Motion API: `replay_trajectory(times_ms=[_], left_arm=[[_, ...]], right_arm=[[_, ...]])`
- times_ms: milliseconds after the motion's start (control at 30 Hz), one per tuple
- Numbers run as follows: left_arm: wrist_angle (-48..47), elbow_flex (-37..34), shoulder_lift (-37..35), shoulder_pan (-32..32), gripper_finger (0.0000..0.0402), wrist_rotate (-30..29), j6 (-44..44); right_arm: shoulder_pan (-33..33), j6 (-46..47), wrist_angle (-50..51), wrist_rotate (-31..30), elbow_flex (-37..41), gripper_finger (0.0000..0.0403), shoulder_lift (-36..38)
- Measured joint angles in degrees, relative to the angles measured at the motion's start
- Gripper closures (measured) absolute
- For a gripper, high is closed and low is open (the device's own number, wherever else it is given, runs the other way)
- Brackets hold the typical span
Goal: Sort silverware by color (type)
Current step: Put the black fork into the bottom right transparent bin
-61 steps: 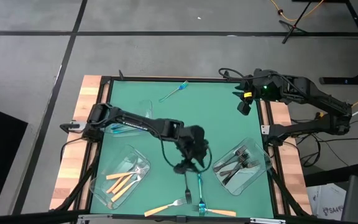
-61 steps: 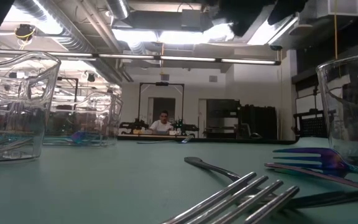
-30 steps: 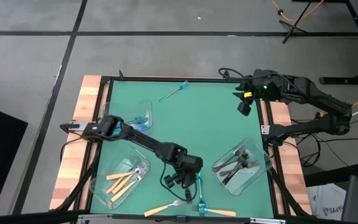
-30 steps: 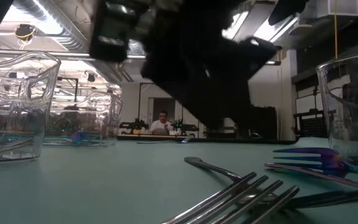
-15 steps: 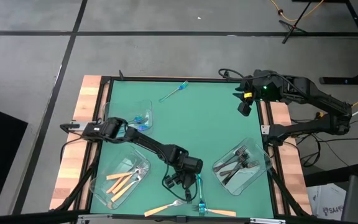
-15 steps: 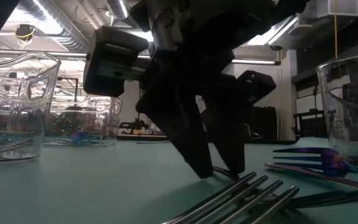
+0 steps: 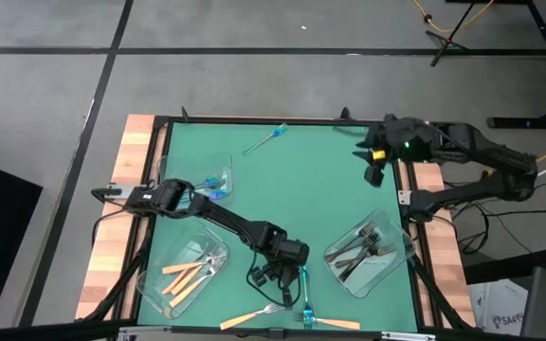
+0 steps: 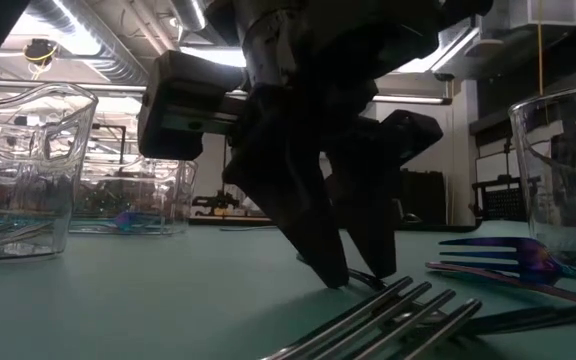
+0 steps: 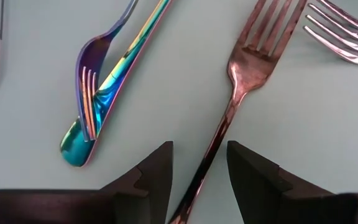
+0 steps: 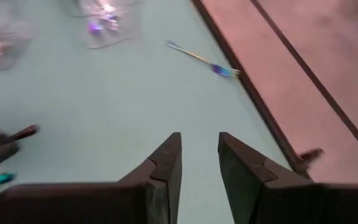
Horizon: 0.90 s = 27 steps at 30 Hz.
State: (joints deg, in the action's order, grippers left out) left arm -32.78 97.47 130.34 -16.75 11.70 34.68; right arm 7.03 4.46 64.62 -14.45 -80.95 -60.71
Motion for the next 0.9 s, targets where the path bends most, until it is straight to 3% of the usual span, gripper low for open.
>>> replay_trajectory(times_ms=[133,500,667,900], left_arm=[[-0.13,0.0,-0.01,-0.22,0.0275,-0.2,0.0],[-0.34,0.0,-0.06,-0.72,0.0356,-0.52,0.04],[-0.42,0.0,-0.1,-1.63,0.0393,-1.82,-0.02],[-1.04,0.09,-0.17,-2.51,0.0393,-4.1,0.33]], right_arm=[[-8.04,2.73,0.0,-1.06,0.0,0.0308,0.09],[-27.22,9.45,0.72,-11.02,0.95,0.0308,0.18],[-31.07,15.2,0.72,-15.69,5.91,0.0308,0.7],[-31.8,19.79,-2.32,-16.02,14.27,0.0308,0.63]])
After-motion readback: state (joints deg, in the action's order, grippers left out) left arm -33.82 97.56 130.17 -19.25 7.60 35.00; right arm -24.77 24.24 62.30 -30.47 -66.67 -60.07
